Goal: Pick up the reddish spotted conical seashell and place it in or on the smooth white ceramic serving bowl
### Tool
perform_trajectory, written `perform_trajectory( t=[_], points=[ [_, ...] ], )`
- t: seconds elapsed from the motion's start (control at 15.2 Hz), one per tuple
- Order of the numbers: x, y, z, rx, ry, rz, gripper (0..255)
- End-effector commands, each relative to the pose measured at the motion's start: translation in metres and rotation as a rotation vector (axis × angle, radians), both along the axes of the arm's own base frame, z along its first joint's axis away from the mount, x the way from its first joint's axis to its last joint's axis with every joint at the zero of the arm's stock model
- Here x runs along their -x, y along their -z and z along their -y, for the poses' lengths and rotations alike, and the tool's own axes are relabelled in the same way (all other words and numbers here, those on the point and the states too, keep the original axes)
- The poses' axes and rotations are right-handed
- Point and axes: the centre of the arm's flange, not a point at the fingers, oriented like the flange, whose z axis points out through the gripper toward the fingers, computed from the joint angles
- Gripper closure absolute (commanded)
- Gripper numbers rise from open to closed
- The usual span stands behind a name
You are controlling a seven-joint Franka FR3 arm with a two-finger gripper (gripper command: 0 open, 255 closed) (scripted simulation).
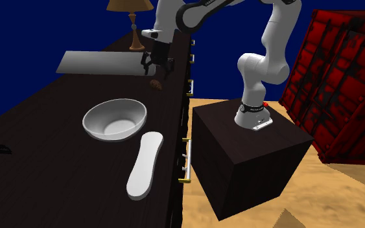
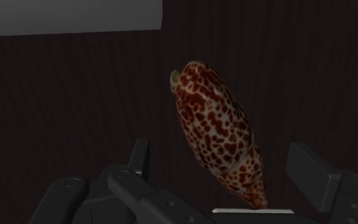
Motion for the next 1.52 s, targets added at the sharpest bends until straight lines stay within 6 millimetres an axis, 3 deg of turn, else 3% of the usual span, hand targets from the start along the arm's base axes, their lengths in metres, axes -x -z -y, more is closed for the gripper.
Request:
perform_trajectory(
  t=[0.0,0.33,0.4,0.99,1.06,1.19,1.45],
  points=[
    [0.0,0.001,0.0,0.0,0.0,0.0,0],
    [0.0,0.001,0.0,0.0,0.0,0.0,0],
    [0.0,0.001,0.0,0.0,0.0,0.0,255],
    [0.0,-0.001,0.001,0.0,0.0,0.005,255],
    [0.0,-0.001,0.001,0.0,0.0,0.005,0],
    [0.006,-0.001,-0.033,0.137,-0.126,0.069,0],
    [-0.001,0.019,-0.034,0.137,-0.126,0.069,0]
  ],
)
